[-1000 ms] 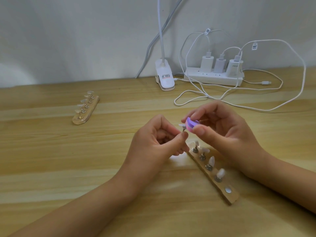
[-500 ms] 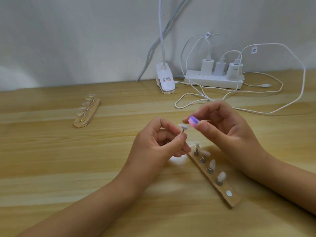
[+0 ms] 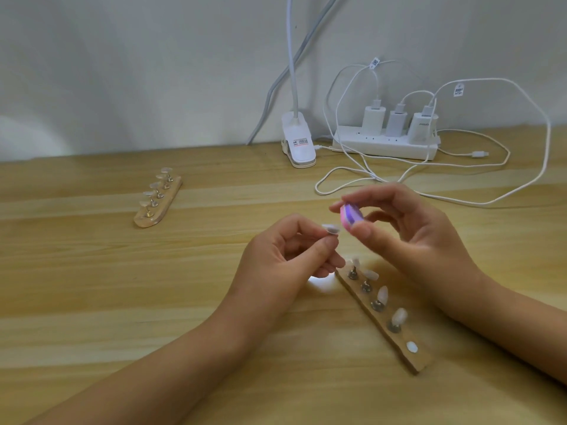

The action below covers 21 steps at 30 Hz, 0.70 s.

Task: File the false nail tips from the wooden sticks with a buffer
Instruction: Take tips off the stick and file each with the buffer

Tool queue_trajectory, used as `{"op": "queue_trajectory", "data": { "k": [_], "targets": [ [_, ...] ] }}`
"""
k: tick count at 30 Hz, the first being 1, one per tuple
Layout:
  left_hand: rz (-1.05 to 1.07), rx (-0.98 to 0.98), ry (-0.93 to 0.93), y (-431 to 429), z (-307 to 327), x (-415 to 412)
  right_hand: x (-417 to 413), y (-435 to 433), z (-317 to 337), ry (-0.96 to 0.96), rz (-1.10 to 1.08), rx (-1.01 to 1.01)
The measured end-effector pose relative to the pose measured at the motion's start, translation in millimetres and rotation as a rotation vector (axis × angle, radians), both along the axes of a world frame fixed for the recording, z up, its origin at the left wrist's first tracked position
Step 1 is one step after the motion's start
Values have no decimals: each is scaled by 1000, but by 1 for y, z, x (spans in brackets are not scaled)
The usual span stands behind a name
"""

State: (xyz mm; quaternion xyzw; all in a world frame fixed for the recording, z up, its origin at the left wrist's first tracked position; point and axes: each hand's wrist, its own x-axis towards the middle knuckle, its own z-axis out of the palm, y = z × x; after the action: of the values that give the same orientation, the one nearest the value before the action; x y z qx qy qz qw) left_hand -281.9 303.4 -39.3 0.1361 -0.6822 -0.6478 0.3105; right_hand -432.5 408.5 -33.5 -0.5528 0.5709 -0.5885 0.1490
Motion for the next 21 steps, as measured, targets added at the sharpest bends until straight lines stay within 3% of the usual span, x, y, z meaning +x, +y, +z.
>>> {"op": "queue_trajectory", "data": {
  "k": [3, 8, 13, 21],
  "targets": [
    [9, -7, -8, -1, -1, -1, 0, 0, -1, 91, 6, 40],
    [16, -9, -41, -4, -1, 0, -12, -5, 4, -254, -60, 91],
    [31, 10, -76, -6, -3, -2, -13, -8, 1, -421, -4, 103],
    [17, 43, -56, -5, -1, -2, -11, -6, 1, -397, 20, 101]
  ]
}}
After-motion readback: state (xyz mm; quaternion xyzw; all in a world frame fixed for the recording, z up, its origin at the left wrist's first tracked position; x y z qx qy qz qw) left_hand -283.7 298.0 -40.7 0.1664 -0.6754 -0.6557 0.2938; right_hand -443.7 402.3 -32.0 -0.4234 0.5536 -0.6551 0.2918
